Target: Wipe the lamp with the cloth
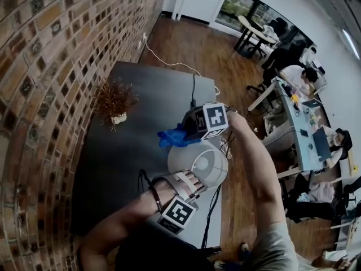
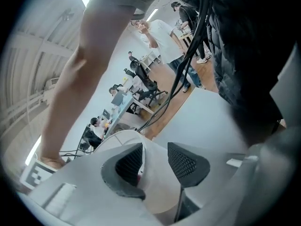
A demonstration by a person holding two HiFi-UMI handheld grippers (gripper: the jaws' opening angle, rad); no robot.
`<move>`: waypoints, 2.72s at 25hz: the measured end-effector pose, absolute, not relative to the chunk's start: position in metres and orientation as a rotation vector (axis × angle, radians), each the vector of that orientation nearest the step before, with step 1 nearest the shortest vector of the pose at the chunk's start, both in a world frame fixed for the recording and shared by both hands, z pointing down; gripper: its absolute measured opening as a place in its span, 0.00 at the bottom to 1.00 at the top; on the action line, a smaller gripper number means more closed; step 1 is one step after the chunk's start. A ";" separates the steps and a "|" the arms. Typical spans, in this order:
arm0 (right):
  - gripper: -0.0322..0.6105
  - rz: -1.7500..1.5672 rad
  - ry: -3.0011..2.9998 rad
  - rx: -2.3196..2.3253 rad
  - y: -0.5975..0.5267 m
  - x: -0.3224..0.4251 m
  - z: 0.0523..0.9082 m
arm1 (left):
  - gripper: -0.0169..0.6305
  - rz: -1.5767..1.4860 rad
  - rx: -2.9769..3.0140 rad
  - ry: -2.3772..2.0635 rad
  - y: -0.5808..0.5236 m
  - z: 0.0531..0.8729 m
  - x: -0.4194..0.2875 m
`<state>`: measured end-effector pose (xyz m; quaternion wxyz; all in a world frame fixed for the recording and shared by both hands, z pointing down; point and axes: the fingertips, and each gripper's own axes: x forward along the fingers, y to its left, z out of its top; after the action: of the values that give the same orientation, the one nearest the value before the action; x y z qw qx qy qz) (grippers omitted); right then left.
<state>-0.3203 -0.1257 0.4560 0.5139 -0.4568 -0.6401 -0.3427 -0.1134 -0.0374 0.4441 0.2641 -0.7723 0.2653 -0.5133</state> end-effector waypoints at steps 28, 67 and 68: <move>0.20 0.682 -3.067 0.094 -0.199 -0.182 0.361 | 0.17 -1.283 -2.595 1.360 -0.162 0.387 -0.226; 0.20 1.759 -2.793 0.474 -0.147 -0.181 0.543 | 0.24 -1.411 -2.367 1.225 -0.136 0.406 -0.261; 0.20 1.727 -2.823 0.474 -0.158 -0.180 0.535 | 0.24 -1.470 -2.383 1.391 -0.141 0.408 -0.266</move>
<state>-0.1799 -0.1581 0.5350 -0.1007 0.1412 -0.8401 0.5139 -0.2657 -0.1411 0.4083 0.0074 -0.7621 0.4449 -0.4703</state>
